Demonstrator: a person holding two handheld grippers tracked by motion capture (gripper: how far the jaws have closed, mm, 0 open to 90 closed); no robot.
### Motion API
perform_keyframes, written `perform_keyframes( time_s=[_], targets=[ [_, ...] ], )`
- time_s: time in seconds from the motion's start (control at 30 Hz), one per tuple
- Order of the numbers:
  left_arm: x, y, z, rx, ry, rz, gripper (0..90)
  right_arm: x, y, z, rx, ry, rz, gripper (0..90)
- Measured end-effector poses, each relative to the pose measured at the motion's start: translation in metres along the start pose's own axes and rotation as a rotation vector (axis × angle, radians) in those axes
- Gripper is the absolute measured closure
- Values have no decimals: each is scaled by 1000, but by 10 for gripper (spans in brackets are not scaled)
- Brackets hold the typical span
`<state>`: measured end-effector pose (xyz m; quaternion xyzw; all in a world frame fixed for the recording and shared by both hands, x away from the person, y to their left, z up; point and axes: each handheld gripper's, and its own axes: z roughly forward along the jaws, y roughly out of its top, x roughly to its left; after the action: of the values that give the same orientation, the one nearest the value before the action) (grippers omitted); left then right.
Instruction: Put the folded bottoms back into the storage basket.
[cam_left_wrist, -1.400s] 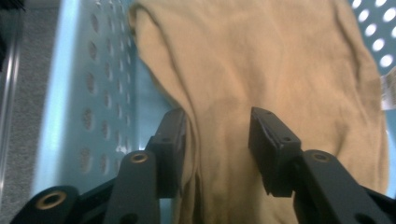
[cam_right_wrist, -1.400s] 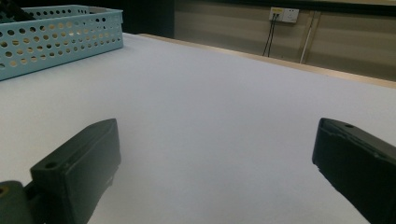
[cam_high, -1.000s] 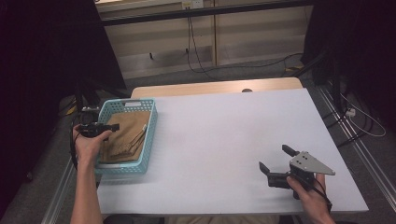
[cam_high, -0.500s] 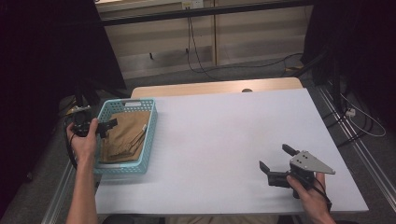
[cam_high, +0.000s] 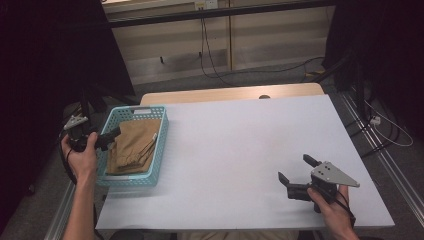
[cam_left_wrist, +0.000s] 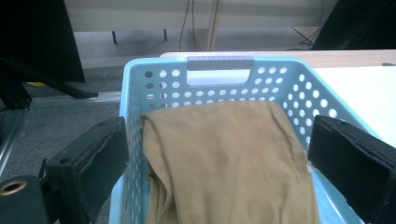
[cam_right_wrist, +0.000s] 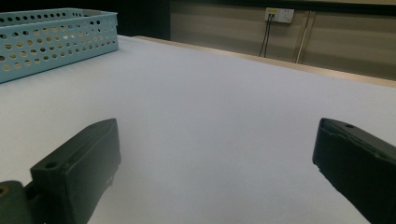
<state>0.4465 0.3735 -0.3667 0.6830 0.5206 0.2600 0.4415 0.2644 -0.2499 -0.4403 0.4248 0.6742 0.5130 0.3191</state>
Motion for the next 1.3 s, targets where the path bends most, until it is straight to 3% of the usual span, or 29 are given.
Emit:
perform_keyframes(
  time_s=[0.13,0.2,0.27,0.43,0.57,0.73,0.93,1.03,1.1,1.3],
  targets=[
    [-6,-2,-9,-9,0,27,56,0,0,-1,-4,-4,-2,8],
    [-8,-4,-12,-2,26,64,70,1,1,-2,-9,-4,-4,8],
    [-8,-6,-15,-1,52,59,70,2,2,-6,-17,-2,-3,7],
    [-11,-9,-29,-33,40,35,68,0,1,-4,-11,-10,2,8],
    [-18,-10,-41,-67,-3,29,59,1,2,-4,-15,-10,-2,8],
    [-29,-12,-53,-98,-20,64,58,0,2,-5,-16,-16,0,8],
    [-46,-15,-62,-96,-50,107,56,2,2,-4,-16,-15,-4,7],
    [-56,-16,-67,-108,28,140,56,2,2,-4,-17,-17,-4,7],
    [-60,-18,-69,-118,-4,130,56,2,2,-4,-18,-16,-5,7],
    [-76,-18,-78,-123,-9,130,50,3,3,-2,-16,-13,-7,7]
  ],
)
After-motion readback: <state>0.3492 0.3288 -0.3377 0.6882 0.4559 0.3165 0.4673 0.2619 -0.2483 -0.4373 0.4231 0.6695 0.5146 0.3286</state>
